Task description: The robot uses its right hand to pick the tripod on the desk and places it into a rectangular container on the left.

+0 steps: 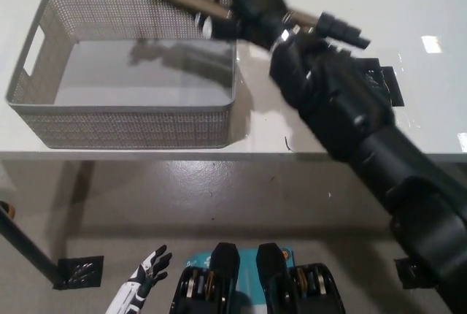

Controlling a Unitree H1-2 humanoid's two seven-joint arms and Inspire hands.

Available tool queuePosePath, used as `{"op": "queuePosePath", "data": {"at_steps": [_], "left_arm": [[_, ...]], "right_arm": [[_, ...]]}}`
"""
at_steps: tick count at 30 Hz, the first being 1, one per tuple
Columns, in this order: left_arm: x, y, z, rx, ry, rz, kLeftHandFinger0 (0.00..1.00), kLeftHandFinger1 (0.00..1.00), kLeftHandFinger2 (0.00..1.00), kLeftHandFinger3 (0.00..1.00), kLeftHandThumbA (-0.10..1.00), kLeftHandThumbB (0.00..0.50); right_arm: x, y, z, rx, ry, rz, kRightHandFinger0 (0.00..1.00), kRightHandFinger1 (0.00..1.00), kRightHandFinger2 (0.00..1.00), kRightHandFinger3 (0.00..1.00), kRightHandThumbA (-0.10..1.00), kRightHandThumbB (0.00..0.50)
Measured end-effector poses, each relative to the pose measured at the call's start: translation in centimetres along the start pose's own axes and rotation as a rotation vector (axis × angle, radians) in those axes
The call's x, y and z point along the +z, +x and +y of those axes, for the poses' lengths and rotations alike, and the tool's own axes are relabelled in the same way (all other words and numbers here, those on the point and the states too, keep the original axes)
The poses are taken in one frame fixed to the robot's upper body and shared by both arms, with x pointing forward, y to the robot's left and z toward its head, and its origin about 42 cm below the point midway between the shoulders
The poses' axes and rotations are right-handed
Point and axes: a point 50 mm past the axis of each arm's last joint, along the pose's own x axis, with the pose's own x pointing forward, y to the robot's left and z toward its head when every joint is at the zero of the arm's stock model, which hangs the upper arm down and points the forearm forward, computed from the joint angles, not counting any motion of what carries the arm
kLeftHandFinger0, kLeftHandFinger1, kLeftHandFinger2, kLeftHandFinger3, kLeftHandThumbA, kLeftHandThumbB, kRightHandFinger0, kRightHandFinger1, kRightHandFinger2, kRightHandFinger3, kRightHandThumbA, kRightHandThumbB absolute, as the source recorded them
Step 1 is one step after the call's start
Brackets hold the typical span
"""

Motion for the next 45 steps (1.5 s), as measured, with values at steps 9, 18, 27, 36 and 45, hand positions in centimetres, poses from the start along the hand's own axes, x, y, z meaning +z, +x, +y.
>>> {"op": "queuePosePath", "data": {"at_steps": [9,18,27,36,45], "left_arm": [[0.2,0.7,-0.5,-0.035,0.012,-0.006,1.0,1.0,1.0,1.0,1.0,0.291],[0.6,1.5,0.0,-0.106,0.064,-0.01,1.0,1.0,1.0,1.0,1.0,0.293],[1.0,2.6,-0.6,-0.15,0.075,-0.019,1.0,1.0,1.0,1.0,1.0,0.256],[1.1,3.2,-1.2,-0.179,0.087,-0.017,1.0,1.0,1.0,1.0,1.0,0.261],[0.7,2.4,-1.3,-0.176,0.081,0.006,1.0,1.0,1.0,1.0,1.0,0.282]], "right_arm": [[-0.1,-0.6,2.1,0.02,-0.198,-0.074,0.21,0.5,0.71,0.76,0.65,0.318],[-0.6,-0.3,-1.9,-0.072,-0.307,-0.166,1.0,1.0,1.0,1.0,1.0,0.482],[4.2,4.1,-11.6,-0.22,-0.348,-0.252,1.0,1.0,1.0,1.0,1.0,0.5],[11.9,6.7,-19.9,-0.354,-0.288,-0.365,1.0,1.0,1.0,1.0,1.0,0.435],[9.4,0.8,-27.5,-0.606,-0.052,-0.407,1.0,1.0,1.0,1.0,1.0,0.392]]}}
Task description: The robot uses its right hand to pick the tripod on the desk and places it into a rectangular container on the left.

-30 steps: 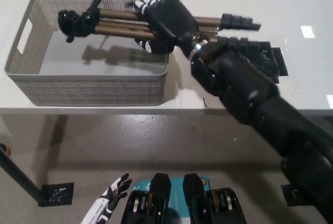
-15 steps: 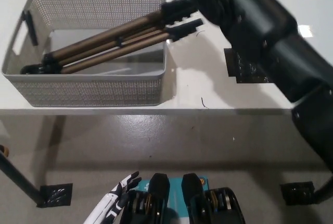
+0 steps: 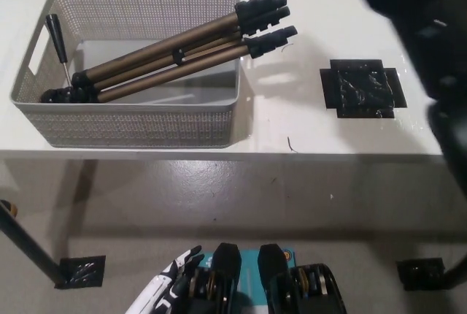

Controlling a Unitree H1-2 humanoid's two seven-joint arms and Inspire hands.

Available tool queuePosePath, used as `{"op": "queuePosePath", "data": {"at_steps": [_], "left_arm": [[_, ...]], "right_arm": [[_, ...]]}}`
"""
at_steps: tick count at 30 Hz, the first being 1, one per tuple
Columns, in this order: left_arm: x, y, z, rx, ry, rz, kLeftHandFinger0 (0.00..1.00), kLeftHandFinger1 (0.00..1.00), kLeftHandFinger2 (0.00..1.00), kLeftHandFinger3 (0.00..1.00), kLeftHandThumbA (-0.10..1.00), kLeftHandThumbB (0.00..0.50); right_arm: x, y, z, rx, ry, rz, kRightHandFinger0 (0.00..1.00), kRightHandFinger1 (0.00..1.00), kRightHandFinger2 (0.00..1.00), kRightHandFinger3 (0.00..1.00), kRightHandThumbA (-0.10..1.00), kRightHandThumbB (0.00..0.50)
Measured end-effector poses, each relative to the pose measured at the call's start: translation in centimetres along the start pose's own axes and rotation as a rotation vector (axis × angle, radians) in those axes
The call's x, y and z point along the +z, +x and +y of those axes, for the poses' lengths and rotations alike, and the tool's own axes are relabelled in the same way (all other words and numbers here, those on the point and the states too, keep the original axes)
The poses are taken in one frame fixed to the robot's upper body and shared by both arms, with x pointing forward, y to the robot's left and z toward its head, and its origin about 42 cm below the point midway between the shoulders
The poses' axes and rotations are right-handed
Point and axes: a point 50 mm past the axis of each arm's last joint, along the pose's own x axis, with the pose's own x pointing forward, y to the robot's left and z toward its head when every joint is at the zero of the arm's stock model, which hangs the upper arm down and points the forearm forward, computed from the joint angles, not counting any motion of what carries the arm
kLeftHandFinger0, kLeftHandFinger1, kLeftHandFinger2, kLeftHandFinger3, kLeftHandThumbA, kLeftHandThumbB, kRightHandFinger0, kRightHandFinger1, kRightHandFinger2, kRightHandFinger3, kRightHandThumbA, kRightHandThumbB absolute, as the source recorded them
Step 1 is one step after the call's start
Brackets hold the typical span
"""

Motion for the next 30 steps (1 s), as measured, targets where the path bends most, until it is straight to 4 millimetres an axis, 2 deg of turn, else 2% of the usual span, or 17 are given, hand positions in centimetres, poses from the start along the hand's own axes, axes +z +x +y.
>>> {"op": "queuePosePath", "data": {"at_steps": [1,3,5,7,8,9,10,12,13,14,15,18,21,22,24,27,30], "left_arm": [[0.0,-0.1,0.0,0.0,-0.001,0.002,1.0,1.0,1.0,1.0,1.0,0.275],[-0.1,-0.1,0.0,0.001,-0.002,0.004,1.0,1.0,1.0,1.0,1.0,0.278],[-0.1,-0.2,0.0,0.002,-0.002,0.006,1.0,1.0,1.0,1.0,1.0,0.282],[-0.2,-0.2,0.0,0.004,-0.002,0.008,1.0,1.0,1.0,1.0,1.0,0.288],[-0.2,-0.2,0.1,0.005,-0.003,0.011,1.0,1.0,1.0,1.0,1.0,0.29],[-0.3,-0.2,0.1,0.006,-0.003,0.012,1.0,1.0,1.0,1.0,1.0,0.291],[-0.4,-0.3,0.1,0.007,-0.004,0.016,1.0,1.0,1.0,1.0,1.0,0.287],[-0.6,-0.4,0.1,0.01,-0.006,0.025,1.0,1.0,1.0,1.0,1.0,0.271],[-0.7,-0.4,0.1,0.01,-0.007,0.026,1.0,1.0,1.0,1.0,1.0,0.265],[-0.7,-0.4,0.2,0.013,-0.007,0.029,1.0,1.0,1.0,1.0,1.0,0.264],[-0.8,-0.4,0.2,0.013,-0.007,0.03,1.0,1.0,1.0,1.0,1.0,0.264],[-0.8,-0.4,0.3,0.017,-0.009,0.031,1.0,1.0,1.0,1.0,1.0,0.263],[-0.8,-0.3,0.3,0.021,-0.012,0.029,1.0,1.0,1.0,1.0,1.0,0.256],[-0.7,-0.2,0.3,0.024,-0.014,0.026,1.0,1.0,1.0,1.0,1.0,0.263],[-0.5,0.2,0.5,0.031,-0.017,0.017,1.0,1.0,1.0,1.0,1.0,0.276],[-0.1,0.8,0.8,0.042,-0.018,0.0,1.0,1.0,1.0,1.0,1.0,0.292],[0.3,1.5,1.3,0.055,-0.021,-0.02,1.0,1.0,1.0,1.0,1.0,0.28]], "right_arm": [[-0.9,-1.3,-0.9,-0.021,0.009,0.022,1.0,1.0,1.0,1.0,1.0,0.408],[-2.5,-4.2,-2.5,-0.057,0.012,0.064,1.0,1.0,1.0,1.0,1.0,0.361],[-4.3,-7.5,-4.1,-0.093,0.011,0.118,1.0,1.0,1.0,1.0,1.0,0.396],[-5.7,-10.6,-5.6,-0.121,0.009,0.166,1.0,1.0,1.0,1.0,1.0,0.352],[-6.7,-13.0,-6.7,-0.141,0.003,0.206,1.0,1.0,1.0,1.0,1.0,0.297],[-6.9,-14.0,-7.3,-0.153,0.004,0.219,1.0,1.0,1.0,1.0,1.0,0.28],[-7.6,-16.1,-8.2,-0.169,-0.003,0.253,1.0,1.0,1.0,1.0,1.0,0.277],[-8.3,-20.2,-10.3,-0.206,-0.014,0.31,1.0,1.0,1.0,1.0,1.0,0.349],[-8.3,-21.1,-10.9,-0.217,-0.016,0.318,1.0,1.0,1.0,1.0,1.0,0.359],[-8.3,-23.6,-12.0,-0.236,-0.023,0.349,1.0,1.0,1.0,1.0,1.0,0.346],[-8.1,-24.9,-12.6,-0.251,-0.026,0.359,1.0,1.0,1.0,1.0,1.0,0.346],[-7.0,-29.2,-13.9,-0.276,-0.026,0.397,1.0,1.0,1.0,1.0,1.0,0.293],[-4.7,-33.7,-14.1,-0.271,-0.003,0.428,1.0,1.0,1.0,1.0,1.0,0.286],[-3.3,-35.6,-13.9,-0.262,0.019,0.44,1.0,1.0,1.0,1.0,1.0,0.261],[-0.8,-38.4,-13.0,-0.25,0.071,0.463,1.0,1.0,1.0,1.0,1.0,0.347],[2.6,-42.6,-10.6,-0.239,0.195,0.551,1.0,1.0,1.0,1.0,1.0,0.291],[5.2,-45.9,-7.7,-0.233,0.341,0.651,1.0,1.0,1.0,1.0,1.0,0.307]]}}
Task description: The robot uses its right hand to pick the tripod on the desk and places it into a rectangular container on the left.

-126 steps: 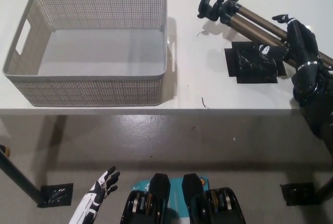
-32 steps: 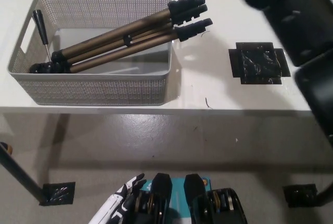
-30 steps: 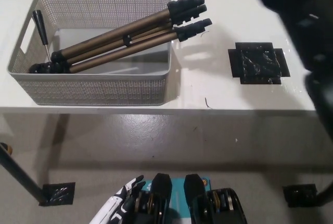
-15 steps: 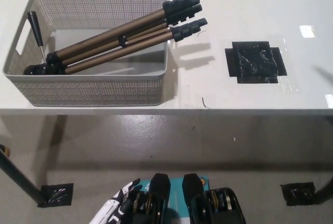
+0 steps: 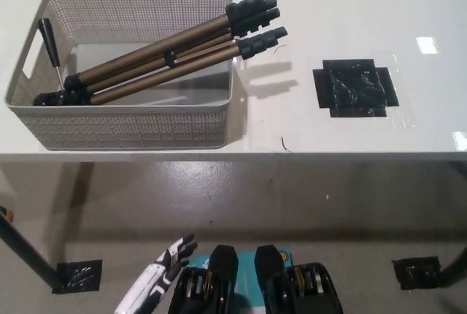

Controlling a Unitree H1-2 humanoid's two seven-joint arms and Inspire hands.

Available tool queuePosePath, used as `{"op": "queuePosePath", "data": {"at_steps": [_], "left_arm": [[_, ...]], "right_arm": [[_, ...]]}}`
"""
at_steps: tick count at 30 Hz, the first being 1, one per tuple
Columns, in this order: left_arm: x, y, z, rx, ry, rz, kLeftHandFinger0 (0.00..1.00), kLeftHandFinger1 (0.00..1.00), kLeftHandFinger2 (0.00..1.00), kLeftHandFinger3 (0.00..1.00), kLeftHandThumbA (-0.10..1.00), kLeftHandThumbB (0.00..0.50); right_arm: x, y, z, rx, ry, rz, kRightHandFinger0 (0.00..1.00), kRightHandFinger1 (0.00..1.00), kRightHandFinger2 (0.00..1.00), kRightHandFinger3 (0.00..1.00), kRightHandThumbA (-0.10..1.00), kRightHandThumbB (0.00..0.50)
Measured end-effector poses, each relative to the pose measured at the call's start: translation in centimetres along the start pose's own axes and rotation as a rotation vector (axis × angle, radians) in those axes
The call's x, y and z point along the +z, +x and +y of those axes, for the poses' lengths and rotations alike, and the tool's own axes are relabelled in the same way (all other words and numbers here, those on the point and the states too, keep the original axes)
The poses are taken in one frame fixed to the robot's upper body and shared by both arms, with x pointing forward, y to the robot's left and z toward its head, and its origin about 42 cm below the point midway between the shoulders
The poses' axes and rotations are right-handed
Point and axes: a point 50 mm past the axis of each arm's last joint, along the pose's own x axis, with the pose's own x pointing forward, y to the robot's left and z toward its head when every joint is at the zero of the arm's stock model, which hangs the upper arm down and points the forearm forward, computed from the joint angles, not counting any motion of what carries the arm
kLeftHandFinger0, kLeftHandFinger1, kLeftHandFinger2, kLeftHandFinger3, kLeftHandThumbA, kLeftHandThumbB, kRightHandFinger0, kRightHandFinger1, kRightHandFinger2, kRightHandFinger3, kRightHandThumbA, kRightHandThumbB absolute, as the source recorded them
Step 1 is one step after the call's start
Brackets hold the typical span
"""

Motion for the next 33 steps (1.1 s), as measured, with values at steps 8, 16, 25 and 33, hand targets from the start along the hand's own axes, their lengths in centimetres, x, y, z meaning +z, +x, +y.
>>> {"op": "queuePosePath", "data": {"at_steps": [8,16,25,33], "left_arm": [[0.8,0.9,1.0,0.042,-0.013,-0.038,1.0,1.0,1.0,1.0,1.0,0.279],[1.1,1.3,0.8,0.047,-0.029,-0.05,1.0,1.0,1.0,1.0,1.0,0.287],[1.1,1.5,0.4,0.05,-0.044,-0.055,1.0,1.0,1.0,1.0,1.0,0.276],[0.8,1.7,0.1,0.057,-0.042,-0.051,1.0,1.0,1.0,1.0,1.0,0.261]], "right_arm": [[-4.8,-7.9,8.0,0.044,0.282,0.301,1.0,1.0,1.0,1.0,1.0,0.26],[-7.3,-10.7,13.0,0.161,0.376,0.425,1.0,1.0,1.0,1.0,0.94,0.207],[-9.4,-12.3,17.2,0.314,0.43,0.525,1.0,1.0,1.0,1.0,0.95,0.181],[-10.4,-13.0,18.8,0.4,0.448,0.568,1.0,1.0,1.0,1.0,0.96,0.171]]}}
